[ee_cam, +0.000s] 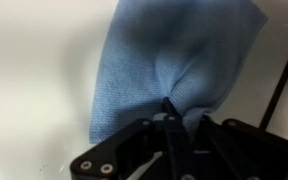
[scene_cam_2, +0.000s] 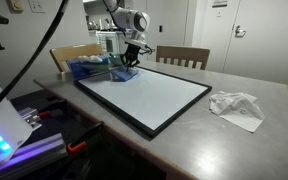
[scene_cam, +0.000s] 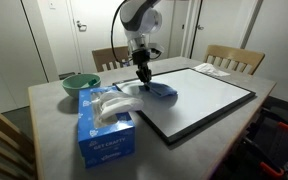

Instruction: Use the cloth to wipe the whiteboard

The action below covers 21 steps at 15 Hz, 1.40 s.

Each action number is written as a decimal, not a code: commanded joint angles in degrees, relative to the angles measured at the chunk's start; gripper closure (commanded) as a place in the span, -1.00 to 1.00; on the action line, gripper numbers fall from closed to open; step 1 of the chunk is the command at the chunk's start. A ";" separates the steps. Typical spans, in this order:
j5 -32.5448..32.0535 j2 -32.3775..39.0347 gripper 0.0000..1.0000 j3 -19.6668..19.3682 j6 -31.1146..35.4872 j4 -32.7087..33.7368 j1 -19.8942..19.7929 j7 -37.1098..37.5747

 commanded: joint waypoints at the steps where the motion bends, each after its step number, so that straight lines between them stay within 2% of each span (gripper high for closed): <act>1: 0.10 0.14 0.83 -0.13 -0.16 0.28 0.14 -0.01; 3: 0.10 0.14 0.83 -0.13 -0.16 0.28 0.14 -0.01; 4: 0.10 0.14 0.96 -0.13 -0.16 0.28 0.14 -0.01; 12: 2.08 1.44 0.96 0.18 0.71 2.38 1.37 6.02; 21: 3.77 6.07 0.96 2.83 0.24 8.02 4.14 5.02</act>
